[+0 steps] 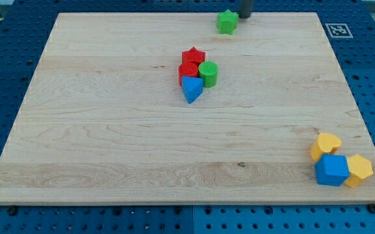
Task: Slide the green star towards the group of blocks
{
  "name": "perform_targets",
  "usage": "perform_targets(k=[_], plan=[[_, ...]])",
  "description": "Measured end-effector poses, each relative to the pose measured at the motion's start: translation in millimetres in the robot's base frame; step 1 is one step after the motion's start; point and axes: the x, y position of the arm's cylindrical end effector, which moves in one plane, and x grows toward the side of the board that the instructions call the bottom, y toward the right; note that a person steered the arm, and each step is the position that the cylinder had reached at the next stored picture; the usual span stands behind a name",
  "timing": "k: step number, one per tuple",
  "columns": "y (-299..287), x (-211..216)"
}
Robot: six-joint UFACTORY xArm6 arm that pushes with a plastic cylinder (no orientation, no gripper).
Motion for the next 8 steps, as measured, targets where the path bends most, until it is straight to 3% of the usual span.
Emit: perform_targets(k=[3,8], plan=[[-25.4,21.3],[-62.9,105.2]])
